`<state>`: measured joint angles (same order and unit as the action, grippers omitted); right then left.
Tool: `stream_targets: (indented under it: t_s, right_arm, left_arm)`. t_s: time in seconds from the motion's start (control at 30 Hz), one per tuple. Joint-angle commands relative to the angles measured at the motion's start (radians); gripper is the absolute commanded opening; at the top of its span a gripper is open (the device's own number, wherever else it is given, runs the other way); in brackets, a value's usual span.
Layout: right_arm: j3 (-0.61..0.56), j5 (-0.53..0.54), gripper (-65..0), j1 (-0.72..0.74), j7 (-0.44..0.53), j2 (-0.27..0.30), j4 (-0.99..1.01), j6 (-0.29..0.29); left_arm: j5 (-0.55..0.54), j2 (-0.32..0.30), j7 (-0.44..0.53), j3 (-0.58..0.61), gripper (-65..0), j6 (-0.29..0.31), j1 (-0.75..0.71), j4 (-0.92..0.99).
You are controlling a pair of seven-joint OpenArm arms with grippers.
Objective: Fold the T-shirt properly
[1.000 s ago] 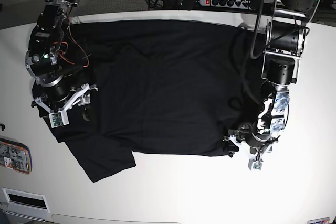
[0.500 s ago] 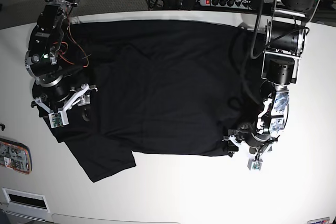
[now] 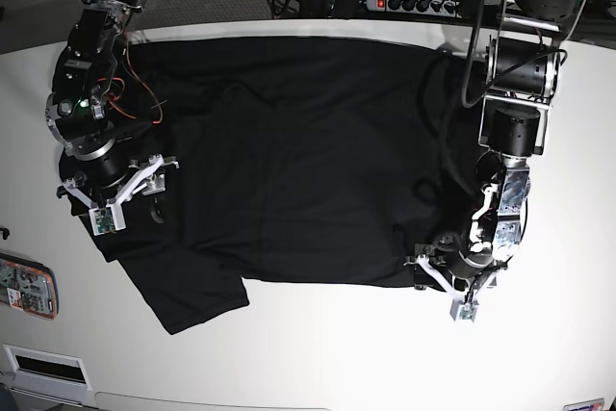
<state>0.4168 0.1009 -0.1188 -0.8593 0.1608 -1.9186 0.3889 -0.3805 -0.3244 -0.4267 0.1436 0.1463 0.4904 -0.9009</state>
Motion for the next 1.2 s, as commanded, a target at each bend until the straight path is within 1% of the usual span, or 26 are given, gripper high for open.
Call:
stream_targets:
  t_s: [0.0,0.17,0.23,0.37,0.5,0.6,0.67,0.97,1.0,1.03,1.1,1.17]
  right_arm:
    - [0.003,0.009,-22.0,0.015,0.025,0.009,-0.015,-0.005]
    - [0.003,0.009,-22.0,0.015,0.025,0.009,-0.015,-0.005]
    - [0.003,0.009,-22.0,0.015,0.025,0.009,-0.015,-0.005]
    - [0.003,0.009,-22.0,0.014,0.028,0.010,-0.015,-0.005]
    - [0.003,0.009,-22.0,0.012,0.028,0.010,-0.015,-0.005]
    - [0.003,0.009,-22.0,0.009,0.028,0.010,-0.015,-0.005]
    - [0.003,0.009,-22.0,0.009,0.028,0.010,-0.015,-0.005]
    - [0.003,0.009,-22.0,0.008,0.030,0.010,-0.015,-0.003]
    - [0.003,0.009,-22.0,0.008,0.030,0.010,-0.015,-0.003]
    - [0.003,0.009,-22.0,0.008,0.030,0.010,-0.015,-0.003]
    - [0.003,0.009,-22.0,0.008,0.030,0.010,-0.015,-0.003]
    - [0.003,0.009,-22.0,0.008,0.030,0.010,-0.015,-0.001]
  left_arm:
    - [-0.004,-0.006,0.022,-0.003,-22.5,0.003,0.034,-0.004]
    - [-0.004,-0.020,0.022,-0.006,-22.5,0.003,0.032,-0.002]
    - [-0.002,-0.054,0.022,-0.035,-22.5,0.003,0.034,-0.002]
    - [-0.001,-0.061,0.022,-0.080,-22.5,0.005,0.035,0.002]
    - [-0.001,-0.060,0.024,-0.081,-22.5,0.006,0.034,0.052]
    - [-0.001,-0.048,0.027,-0.080,-22.5,0.006,0.034,0.093]
    - [-0.001,-0.029,0.027,-0.080,-22.5,0.006,0.034,0.096]
    - [0.007,-0.028,0.027,-0.078,-23.3,0.008,0.023,0.107]
    - [0.007,-0.028,0.027,-0.078,-25.5,0.008,0.020,0.122]
    - [0.007,-0.028,0.027,-0.078,-29.2,0.008,0.018,0.136]
    - [0.007,-0.028,0.027,-0.078,-38.7,0.008,0.018,0.159]
    - [0.007,-0.028,0.041,-0.078,-50.8,0.008,0.018,0.170]
